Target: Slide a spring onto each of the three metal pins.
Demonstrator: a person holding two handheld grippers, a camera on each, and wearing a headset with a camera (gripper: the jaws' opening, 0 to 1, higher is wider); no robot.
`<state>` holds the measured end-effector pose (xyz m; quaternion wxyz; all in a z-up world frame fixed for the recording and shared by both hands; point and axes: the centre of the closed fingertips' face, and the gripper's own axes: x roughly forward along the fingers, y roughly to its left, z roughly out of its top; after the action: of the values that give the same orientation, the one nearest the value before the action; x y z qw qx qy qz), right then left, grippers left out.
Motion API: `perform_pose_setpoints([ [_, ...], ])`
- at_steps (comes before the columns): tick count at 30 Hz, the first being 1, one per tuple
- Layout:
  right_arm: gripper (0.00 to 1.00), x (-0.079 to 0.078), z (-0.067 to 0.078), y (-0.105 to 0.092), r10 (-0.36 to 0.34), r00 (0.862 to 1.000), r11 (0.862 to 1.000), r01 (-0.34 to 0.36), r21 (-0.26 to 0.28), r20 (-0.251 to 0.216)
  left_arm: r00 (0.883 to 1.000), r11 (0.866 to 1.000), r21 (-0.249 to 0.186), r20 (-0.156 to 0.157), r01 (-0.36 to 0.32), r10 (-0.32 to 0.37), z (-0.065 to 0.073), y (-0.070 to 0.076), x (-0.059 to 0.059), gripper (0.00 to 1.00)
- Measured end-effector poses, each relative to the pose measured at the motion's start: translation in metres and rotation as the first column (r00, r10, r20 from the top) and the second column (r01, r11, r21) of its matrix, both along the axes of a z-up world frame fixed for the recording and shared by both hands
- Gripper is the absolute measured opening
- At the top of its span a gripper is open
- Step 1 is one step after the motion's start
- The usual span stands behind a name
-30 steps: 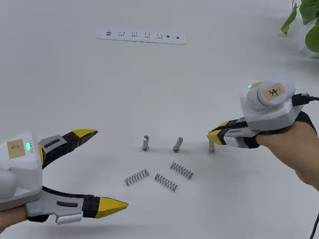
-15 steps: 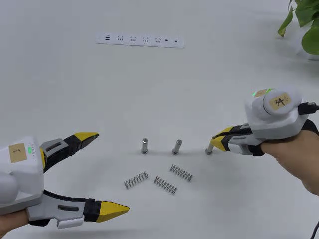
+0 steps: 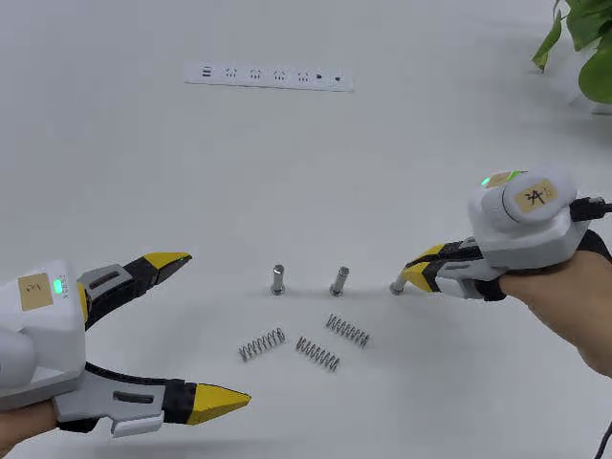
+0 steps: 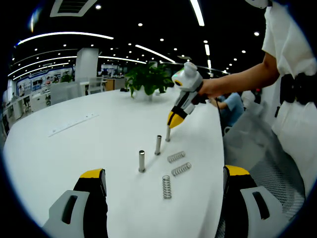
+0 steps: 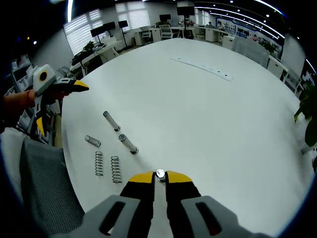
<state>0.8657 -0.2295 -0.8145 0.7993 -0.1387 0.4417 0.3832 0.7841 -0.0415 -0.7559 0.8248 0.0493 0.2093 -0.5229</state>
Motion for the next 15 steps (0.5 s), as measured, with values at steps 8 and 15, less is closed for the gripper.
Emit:
perform_pose_setpoints([
  [8, 0.09, -0.0020, 0.0016, 0.0000, -0.003, 1.000, 1.000, 0.003, 0.000, -0.006, 1.000, 1.000, -0.001, 0.000, -0.001, 0.001, 0.0015, -0.0011, 0.0001, 1.00],
  [15, 0.09, -0.0020, 0.0007, 0.0001, -0.001, 1.000, 1.000, 0.001, -0.002, -0.007, 1.000, 1.000, -0.003, 0.000, 0.000, 0.000, 0.0004, -0.0001, 0.0003, 1.00],
])
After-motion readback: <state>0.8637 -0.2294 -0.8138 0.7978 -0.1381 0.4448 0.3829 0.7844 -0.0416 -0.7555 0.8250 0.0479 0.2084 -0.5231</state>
